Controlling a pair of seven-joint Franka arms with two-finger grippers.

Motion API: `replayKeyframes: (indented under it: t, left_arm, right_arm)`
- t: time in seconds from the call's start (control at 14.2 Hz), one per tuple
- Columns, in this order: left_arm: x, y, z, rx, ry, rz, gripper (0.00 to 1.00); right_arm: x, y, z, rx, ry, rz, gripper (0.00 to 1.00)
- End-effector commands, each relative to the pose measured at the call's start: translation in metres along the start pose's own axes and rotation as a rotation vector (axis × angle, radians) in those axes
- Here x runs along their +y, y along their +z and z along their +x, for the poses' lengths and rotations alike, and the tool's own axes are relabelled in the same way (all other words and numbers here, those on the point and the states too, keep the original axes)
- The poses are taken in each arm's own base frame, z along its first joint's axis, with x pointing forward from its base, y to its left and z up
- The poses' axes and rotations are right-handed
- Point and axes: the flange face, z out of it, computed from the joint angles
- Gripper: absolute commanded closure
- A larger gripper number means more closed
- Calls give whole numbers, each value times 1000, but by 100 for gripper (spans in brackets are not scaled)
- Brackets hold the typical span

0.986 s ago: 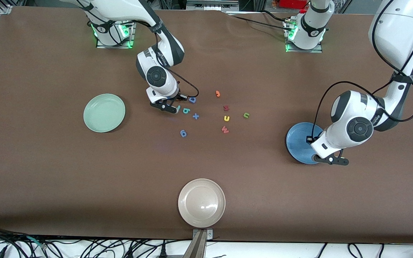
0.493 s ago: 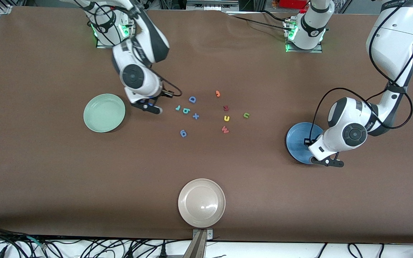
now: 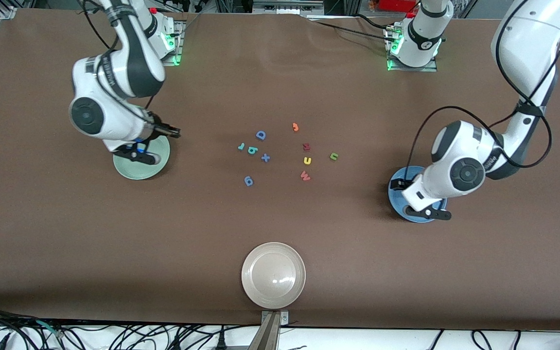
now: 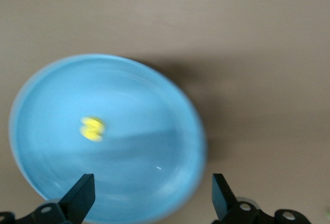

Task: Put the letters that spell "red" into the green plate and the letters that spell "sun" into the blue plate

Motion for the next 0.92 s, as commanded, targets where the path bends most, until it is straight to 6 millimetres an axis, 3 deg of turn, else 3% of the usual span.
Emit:
replayKeyframes:
  t: [0.0,0.21,0.35,0.56,0.7,0.85]
  left_arm:
    - [63,-11,-26,-17,-94,-25,0]
    - [151,-11,-52,-9,-191,-15,0]
    - [190,0,-62,20,-203,-28,0]
    - [232,25,-67,50,-183,-110,0]
    - [246,38,-68,66,-192,-135,0]
    - [261,60,-75,103,-118,-72,1]
  right_arm:
    - [46,14,28,-19,-60,-21,98]
    - [74,37,56,-3,-124,-54,98]
    - [94,54,74,7,-164,-79,98]
    - [118,82,86,0,-198,-99,98]
    - [141,101,91,1,-216,-102,98]
    - [145,110,93,-11,-219,-107,98]
